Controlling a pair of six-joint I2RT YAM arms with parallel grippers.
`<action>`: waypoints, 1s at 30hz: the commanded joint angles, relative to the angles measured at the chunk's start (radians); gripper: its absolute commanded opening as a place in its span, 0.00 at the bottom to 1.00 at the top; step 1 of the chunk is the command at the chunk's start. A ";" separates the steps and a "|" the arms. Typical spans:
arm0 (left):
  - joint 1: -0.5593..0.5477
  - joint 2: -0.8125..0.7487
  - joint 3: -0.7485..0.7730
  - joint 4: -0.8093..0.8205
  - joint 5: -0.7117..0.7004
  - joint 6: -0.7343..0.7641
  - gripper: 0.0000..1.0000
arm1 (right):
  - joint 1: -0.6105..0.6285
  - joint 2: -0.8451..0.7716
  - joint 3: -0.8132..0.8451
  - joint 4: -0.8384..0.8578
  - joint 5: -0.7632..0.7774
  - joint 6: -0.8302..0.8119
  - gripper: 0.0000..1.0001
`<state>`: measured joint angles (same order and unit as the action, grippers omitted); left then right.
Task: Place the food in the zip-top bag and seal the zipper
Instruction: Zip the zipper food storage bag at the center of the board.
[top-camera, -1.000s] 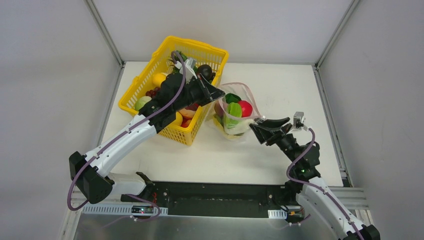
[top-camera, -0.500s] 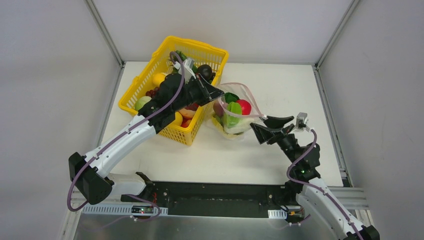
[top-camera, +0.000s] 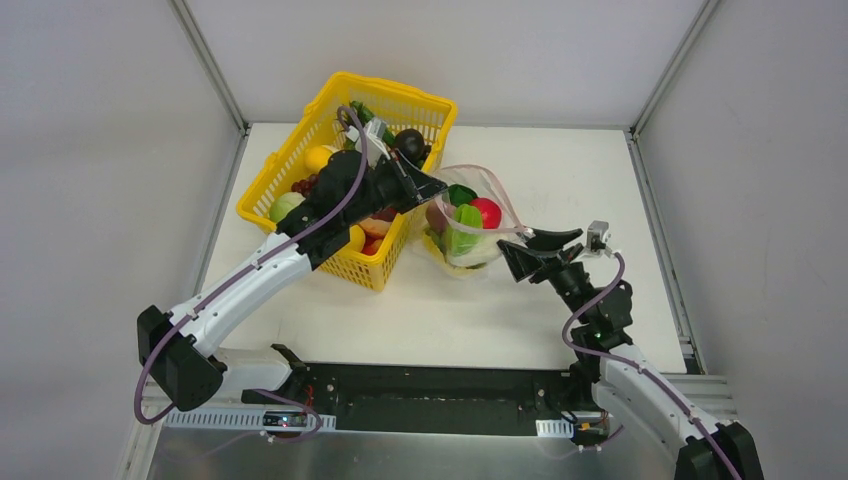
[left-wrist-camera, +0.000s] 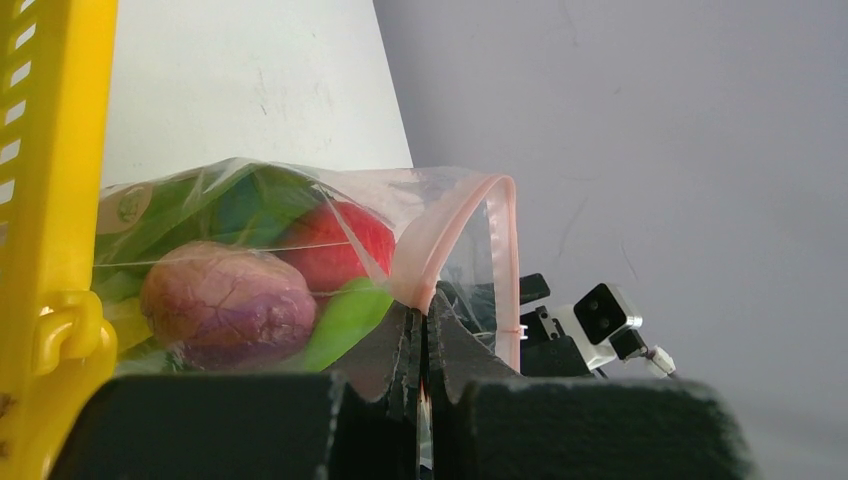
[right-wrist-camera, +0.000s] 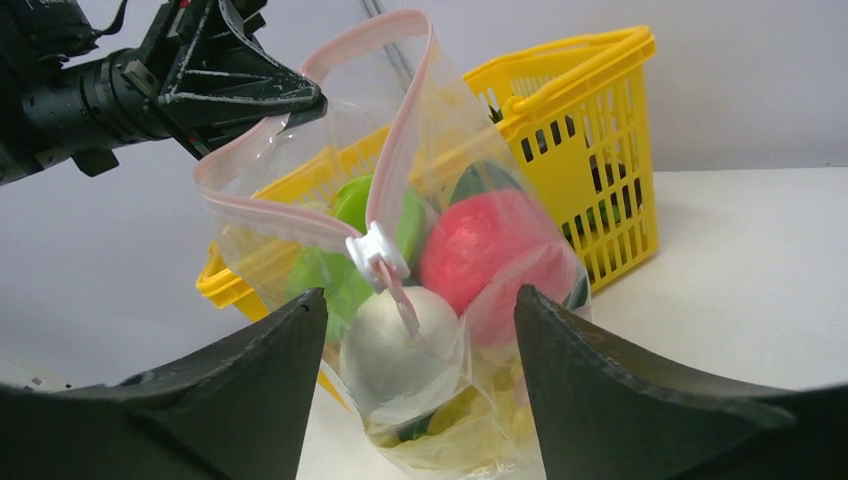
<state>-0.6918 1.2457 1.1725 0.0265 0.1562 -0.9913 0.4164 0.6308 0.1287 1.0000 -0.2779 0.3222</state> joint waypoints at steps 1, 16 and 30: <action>0.008 -0.050 -0.002 0.090 -0.002 -0.017 0.00 | -0.001 0.037 0.014 0.198 -0.018 0.054 0.74; 0.012 -0.082 -0.016 0.084 -0.027 -0.001 0.00 | -0.002 0.005 -0.016 0.120 -0.058 0.001 0.43; 0.015 -0.083 -0.025 0.092 -0.029 -0.010 0.00 | -0.003 -0.006 -0.018 0.100 -0.081 -0.041 0.36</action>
<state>-0.6914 1.2060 1.1454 0.0246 0.1467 -0.9958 0.4164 0.6422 0.1028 1.0798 -0.3397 0.3130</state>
